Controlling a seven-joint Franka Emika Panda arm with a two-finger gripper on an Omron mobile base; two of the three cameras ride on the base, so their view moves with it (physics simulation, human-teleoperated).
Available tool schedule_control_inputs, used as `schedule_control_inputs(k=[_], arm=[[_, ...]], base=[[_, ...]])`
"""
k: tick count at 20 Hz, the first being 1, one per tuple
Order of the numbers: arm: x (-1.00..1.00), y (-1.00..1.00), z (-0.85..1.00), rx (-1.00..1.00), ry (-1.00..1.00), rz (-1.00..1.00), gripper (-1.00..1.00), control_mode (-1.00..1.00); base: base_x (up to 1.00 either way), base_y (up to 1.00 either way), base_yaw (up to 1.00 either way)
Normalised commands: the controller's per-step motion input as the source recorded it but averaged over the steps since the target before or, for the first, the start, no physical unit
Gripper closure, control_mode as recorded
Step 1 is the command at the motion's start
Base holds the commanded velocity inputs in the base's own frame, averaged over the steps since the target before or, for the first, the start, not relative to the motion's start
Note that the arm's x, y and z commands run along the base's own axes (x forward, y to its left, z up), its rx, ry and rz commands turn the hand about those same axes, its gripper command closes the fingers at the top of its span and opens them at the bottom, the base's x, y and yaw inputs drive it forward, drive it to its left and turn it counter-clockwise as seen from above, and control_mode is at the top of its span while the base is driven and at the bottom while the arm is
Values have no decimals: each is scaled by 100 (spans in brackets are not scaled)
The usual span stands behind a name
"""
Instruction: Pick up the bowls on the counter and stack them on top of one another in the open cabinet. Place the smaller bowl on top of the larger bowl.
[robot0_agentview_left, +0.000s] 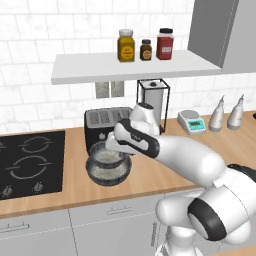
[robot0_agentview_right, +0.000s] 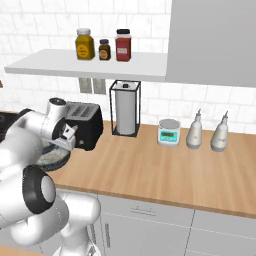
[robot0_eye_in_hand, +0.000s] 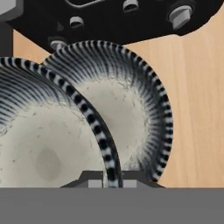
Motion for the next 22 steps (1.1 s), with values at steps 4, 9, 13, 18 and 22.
schedule_control_inputs(k=[4, 9, 13, 18, 22], arm=[[6, 0, -37, -5, 0, 0, 100, -100], [15, 1, -33, -6, 0, 0, 100, -100], [21, 1, -26, -4, 0, 0, 100, -100], [13, 2, -15, -1, 0, 0, -100, -100], [0, 0, 14, 0, 0, 0, -100, -100]], base=[[0, 0, 0], [0, 0, 0], [0, 0, 0], [0, 0, 0], [0, 0, 0]])
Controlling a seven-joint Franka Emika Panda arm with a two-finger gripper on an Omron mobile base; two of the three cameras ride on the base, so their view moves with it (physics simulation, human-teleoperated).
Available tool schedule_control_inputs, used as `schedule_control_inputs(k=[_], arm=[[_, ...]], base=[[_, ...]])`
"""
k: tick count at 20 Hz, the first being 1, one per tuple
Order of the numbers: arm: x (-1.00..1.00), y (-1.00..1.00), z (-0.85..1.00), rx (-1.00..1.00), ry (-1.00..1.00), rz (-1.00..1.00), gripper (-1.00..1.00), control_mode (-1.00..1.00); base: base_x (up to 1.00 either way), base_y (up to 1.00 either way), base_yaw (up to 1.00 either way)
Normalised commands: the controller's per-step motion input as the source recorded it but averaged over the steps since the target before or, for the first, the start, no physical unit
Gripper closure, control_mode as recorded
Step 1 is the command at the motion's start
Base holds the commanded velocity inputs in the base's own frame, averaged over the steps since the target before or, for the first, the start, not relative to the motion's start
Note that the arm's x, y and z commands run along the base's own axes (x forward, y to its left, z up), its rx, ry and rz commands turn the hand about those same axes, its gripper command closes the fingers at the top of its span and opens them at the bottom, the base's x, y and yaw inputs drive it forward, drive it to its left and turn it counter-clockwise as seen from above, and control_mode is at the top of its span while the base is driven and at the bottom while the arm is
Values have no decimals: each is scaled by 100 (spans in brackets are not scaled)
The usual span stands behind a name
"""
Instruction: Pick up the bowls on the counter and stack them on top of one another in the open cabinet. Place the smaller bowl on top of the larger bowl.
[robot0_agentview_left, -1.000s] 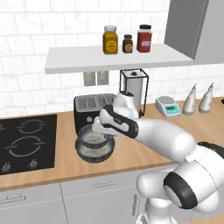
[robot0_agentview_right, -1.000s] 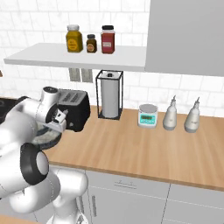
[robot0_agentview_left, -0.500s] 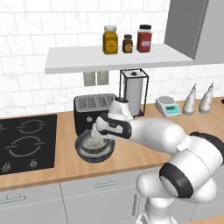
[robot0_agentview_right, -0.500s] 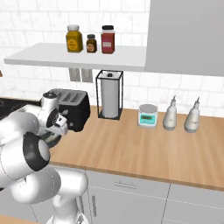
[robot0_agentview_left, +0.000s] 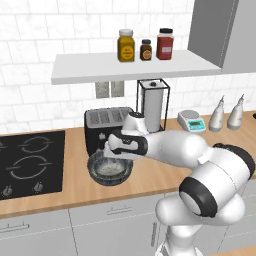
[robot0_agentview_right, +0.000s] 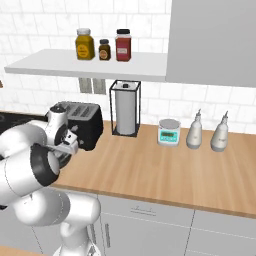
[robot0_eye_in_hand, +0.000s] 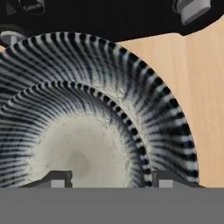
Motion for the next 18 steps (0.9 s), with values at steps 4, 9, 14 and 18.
schedule_control_inputs(k=[4, 9, 14, 18], arm=[[0, 0, 47, 0, -2, 0, -100, -100], [0, 0, 40, 0, 0, 0, -100, -100], [-5, -40, 5, 3, 0, 0, -100, -100], [-3, -47, -4, 2, 3, 0, -100, -100]], base=[[0, 0, 0], [0, 0, 0], [0, 0, 0], [0, 0, 0]])
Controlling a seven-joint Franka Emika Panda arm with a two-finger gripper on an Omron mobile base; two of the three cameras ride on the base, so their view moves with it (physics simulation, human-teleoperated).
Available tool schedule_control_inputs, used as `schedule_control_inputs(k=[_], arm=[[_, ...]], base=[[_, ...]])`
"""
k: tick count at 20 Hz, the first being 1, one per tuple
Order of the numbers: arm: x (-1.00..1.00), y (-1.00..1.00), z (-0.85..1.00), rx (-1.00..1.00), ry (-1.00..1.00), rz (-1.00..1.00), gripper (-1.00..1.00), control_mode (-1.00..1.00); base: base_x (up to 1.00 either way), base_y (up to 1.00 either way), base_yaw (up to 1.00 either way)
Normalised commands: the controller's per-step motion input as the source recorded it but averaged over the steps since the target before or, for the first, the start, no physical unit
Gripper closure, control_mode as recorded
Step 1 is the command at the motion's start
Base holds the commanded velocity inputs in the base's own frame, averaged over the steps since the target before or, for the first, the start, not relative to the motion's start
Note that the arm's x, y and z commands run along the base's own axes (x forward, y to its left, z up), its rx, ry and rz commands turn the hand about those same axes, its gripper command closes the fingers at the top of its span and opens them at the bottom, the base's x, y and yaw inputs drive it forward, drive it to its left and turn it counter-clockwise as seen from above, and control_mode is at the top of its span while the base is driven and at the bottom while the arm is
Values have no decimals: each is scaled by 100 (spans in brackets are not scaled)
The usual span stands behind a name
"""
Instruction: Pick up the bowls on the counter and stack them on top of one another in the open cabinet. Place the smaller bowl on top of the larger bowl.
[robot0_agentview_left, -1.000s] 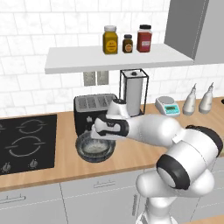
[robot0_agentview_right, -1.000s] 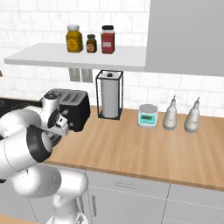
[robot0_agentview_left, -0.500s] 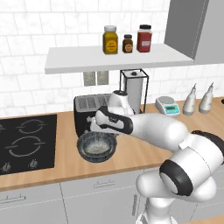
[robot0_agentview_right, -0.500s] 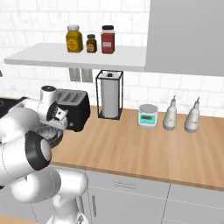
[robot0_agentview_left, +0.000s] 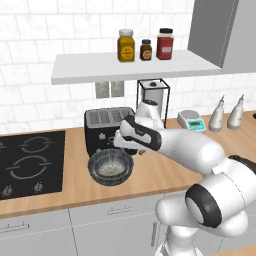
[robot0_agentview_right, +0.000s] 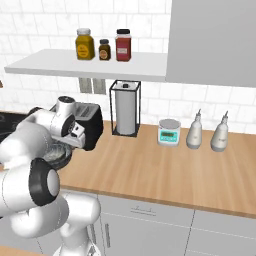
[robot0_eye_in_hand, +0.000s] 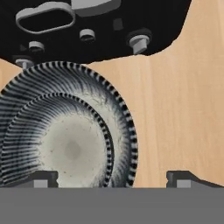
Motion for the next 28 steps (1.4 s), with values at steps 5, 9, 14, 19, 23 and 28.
schedule_control_inputs(k=[5, 9, 14, 19, 23, 28], arm=[[1, -8, -19, 0, 2, 0, -100, -100], [6, 0, -32, 0, 1, 0, -100, -100], [14, 0, -32, 0, 0, 0, -100, -100], [19, 3, -24, 0, 0, 1, -100, -100], [3, 17, -22, 0, 0, 1, -100, -100], [1, 34, -24, 0, 0, 0, 100, -100]], base=[[0, 0, 0], [0, 0, 0], [0, 0, 0], [0, 0, 0], [0, 0, 0], [0, 0, 0]])
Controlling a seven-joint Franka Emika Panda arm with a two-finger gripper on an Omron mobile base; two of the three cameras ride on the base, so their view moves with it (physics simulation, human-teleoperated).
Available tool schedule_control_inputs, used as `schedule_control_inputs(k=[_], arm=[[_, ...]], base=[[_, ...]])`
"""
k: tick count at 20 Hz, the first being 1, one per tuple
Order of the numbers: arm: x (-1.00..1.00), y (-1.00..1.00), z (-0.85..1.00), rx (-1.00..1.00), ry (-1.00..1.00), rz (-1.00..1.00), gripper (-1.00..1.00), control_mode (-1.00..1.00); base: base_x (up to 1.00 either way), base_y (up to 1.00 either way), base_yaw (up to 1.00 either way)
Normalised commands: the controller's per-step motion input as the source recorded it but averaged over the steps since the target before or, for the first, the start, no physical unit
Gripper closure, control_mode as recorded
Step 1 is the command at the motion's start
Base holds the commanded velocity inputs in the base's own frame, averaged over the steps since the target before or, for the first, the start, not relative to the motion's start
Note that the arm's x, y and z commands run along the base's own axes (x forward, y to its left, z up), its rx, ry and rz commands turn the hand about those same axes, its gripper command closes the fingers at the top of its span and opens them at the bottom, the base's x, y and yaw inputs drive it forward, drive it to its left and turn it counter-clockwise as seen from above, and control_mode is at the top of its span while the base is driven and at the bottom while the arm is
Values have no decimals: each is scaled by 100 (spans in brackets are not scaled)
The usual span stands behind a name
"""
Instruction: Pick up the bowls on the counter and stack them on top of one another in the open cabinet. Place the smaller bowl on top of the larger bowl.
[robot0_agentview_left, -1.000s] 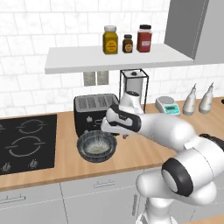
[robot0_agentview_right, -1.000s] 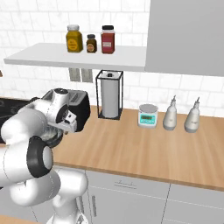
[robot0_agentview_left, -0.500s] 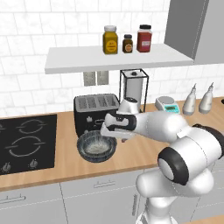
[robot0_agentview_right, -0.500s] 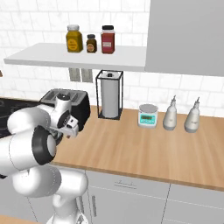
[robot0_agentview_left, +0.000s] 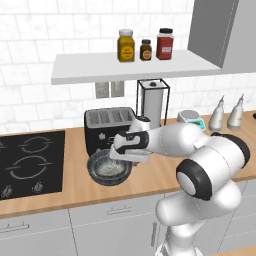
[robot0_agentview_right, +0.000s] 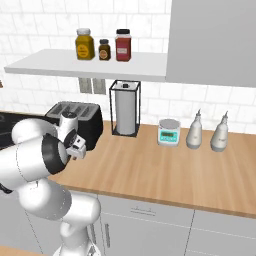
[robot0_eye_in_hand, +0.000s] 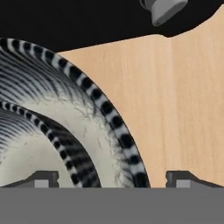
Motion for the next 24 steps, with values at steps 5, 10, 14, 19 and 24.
schedule_control_inputs(k=[5, 10, 14, 19, 24], arm=[[0, 11, -4, 0, 0, 0, 100, -100], [-4, 1, 0, 0, 0, 0, 100, -100], [-42, 0, 20, 0, -3, -1, 100, -100], [-55, -9, 56, 0, -6, -11, 100, -100], [-59, -14, 65, 0, -1, -23, 100, -100]], base=[[0, 0, 0], [0, 0, 0], [0, 0, 0], [0, 0, 0], [0, 0, 0]])
